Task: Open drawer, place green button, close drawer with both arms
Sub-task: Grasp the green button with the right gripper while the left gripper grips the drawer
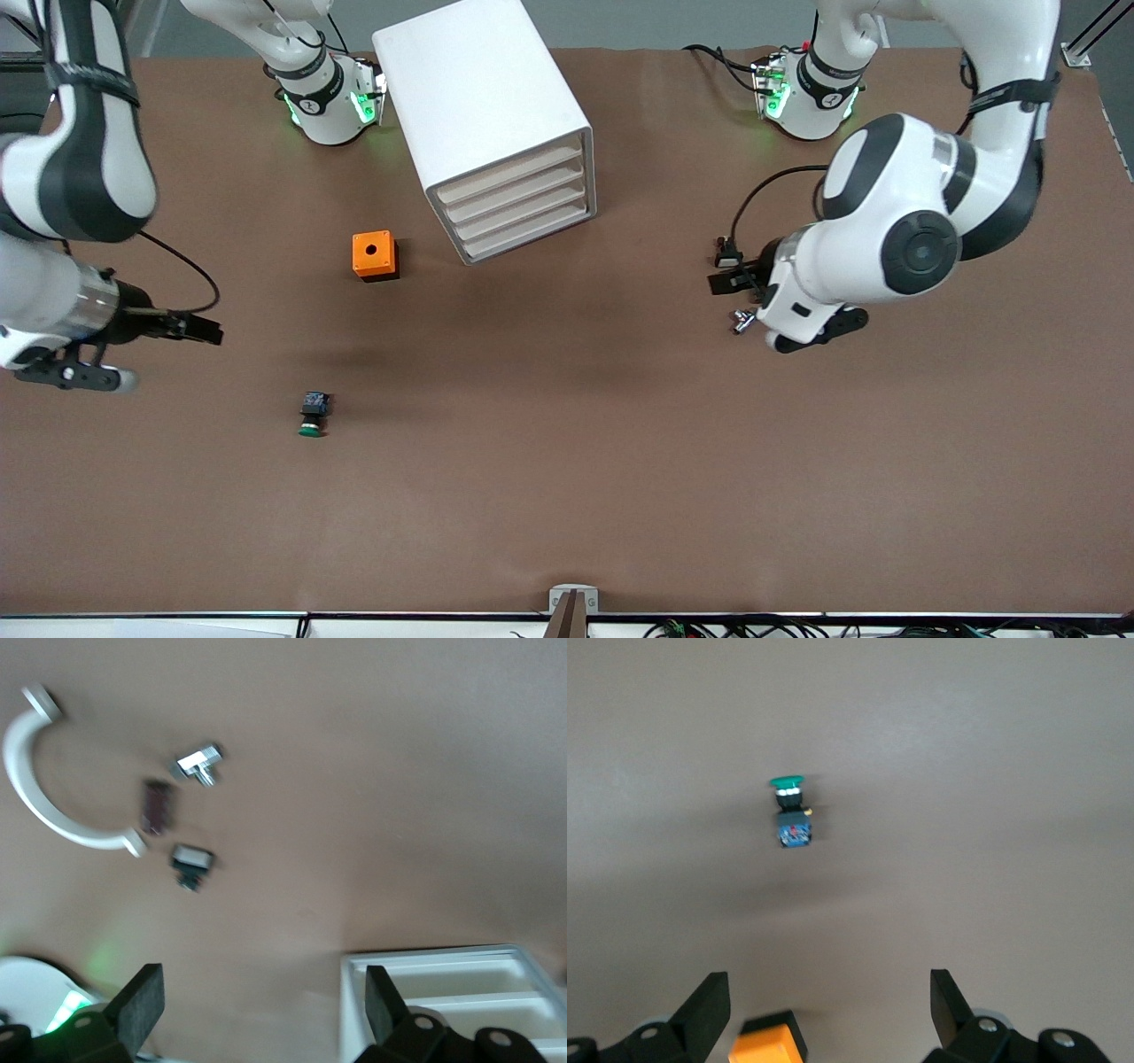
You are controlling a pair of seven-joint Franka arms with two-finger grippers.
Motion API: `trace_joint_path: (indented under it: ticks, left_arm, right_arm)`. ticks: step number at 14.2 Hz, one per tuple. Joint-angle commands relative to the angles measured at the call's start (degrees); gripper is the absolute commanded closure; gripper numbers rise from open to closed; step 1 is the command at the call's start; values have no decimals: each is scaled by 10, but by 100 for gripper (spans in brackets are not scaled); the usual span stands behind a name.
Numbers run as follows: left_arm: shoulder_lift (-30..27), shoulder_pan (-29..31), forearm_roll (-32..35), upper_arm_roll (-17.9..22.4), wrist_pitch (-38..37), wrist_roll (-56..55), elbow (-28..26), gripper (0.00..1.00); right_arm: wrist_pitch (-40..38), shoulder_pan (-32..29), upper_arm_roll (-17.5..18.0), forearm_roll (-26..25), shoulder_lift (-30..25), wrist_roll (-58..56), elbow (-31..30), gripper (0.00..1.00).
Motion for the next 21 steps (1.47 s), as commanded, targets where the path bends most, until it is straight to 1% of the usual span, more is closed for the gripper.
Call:
trace_joint_path:
  ticks: [1,4,5,7,9,11,13,15,17,19,21]
  left_arm:
    - [53,-26,-53,2,-14,-104,56,0]
    - [117,-41,-143,3,-13,-248,85,0]
    - [137,-49,-163,3,-11,-302,93,0]
    - [175,-63,-187,0,-10,-384,113,0]
    - [207,-70,-238,0,-10,-466,120,0]
    - [250,-82,-246,-1,-10,-530,152,0]
    - [286,-85,-287,-2,-10,-572,163,0]
    - [311,-85,-325,-1,-11,-644,162,0]
    - [332,-86,-354,-4,-13,-693,161,0]
    - [351,-86,-368,-16,-13,-744,162,0]
    - [358,-90,-382,-24,-13,-776,161,0]
  right_arm:
    - [68,21,0,-8,23,42,-32,0]
    - [127,21,0,-7,65,49,-39,0]
    - [143,19,0,-7,78,49,-39,0]
    - [190,17,0,-3,101,53,-53,0]
    - [259,29,0,-4,109,94,-92,0]
    - [302,40,0,-4,129,108,-104,0]
    - [318,48,0,-7,147,120,-104,0]
    - [335,48,-1,-11,162,127,-101,0]
    - [348,49,-2,-12,179,128,-97,0]
    - [348,42,-2,-13,195,127,-84,0]
    - [348,41,-2,-14,201,127,-84,0]
